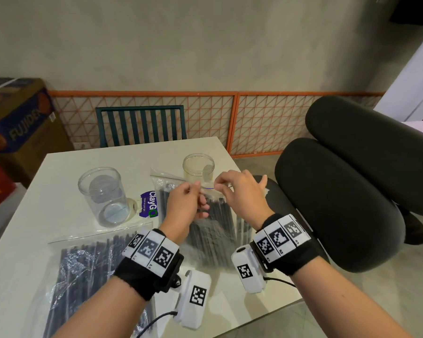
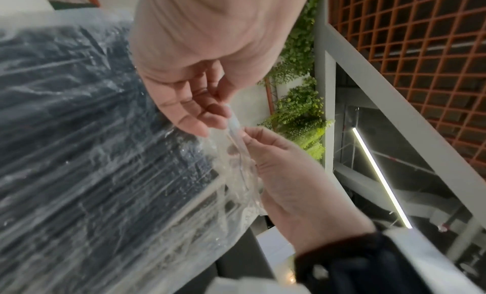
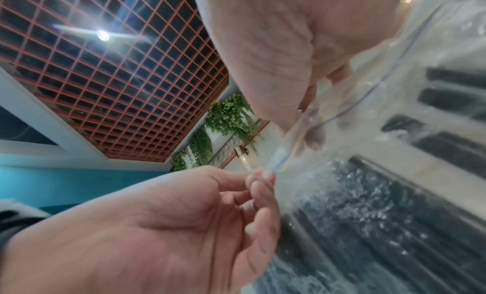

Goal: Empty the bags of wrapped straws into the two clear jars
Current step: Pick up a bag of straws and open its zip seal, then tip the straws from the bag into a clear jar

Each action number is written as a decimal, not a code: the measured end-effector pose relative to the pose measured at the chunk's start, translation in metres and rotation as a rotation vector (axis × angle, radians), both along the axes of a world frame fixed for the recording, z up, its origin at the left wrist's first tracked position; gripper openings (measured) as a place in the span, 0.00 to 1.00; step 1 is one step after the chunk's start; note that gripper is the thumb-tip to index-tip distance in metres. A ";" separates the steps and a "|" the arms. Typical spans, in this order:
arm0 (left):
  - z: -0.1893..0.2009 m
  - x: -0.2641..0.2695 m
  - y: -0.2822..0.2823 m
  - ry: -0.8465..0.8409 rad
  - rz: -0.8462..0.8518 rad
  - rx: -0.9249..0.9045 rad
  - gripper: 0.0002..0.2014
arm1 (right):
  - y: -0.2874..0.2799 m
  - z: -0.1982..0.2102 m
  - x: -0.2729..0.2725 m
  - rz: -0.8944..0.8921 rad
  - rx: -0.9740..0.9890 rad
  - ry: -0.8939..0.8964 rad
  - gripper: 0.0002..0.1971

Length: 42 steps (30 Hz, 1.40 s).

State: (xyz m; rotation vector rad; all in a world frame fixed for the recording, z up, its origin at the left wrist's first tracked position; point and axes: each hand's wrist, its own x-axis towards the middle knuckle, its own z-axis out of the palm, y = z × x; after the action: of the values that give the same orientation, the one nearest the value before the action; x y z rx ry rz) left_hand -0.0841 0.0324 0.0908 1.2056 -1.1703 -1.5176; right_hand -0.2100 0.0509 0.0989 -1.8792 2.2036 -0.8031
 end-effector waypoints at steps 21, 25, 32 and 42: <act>0.007 0.025 0.008 -0.064 0.021 -0.010 0.16 | -0.016 0.001 0.024 -0.016 -0.118 -0.098 0.08; 0.007 0.031 0.022 -0.028 0.001 0.007 0.16 | -0.023 0.006 0.020 -0.106 -0.106 -0.125 0.09; 0.012 0.056 -0.006 -0.630 0.169 -0.233 0.18 | -0.020 0.003 0.026 0.011 -0.093 -0.116 0.08; 0.022 0.080 -0.033 -0.499 -0.141 -0.012 0.12 | 0.016 0.022 -0.007 -0.178 0.321 0.243 0.19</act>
State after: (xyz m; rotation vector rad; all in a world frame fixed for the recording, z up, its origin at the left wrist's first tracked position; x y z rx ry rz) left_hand -0.0044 -0.0008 0.1129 1.5757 -1.6132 -1.3421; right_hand -0.2167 0.0668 0.1206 -1.7187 2.4896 -0.2260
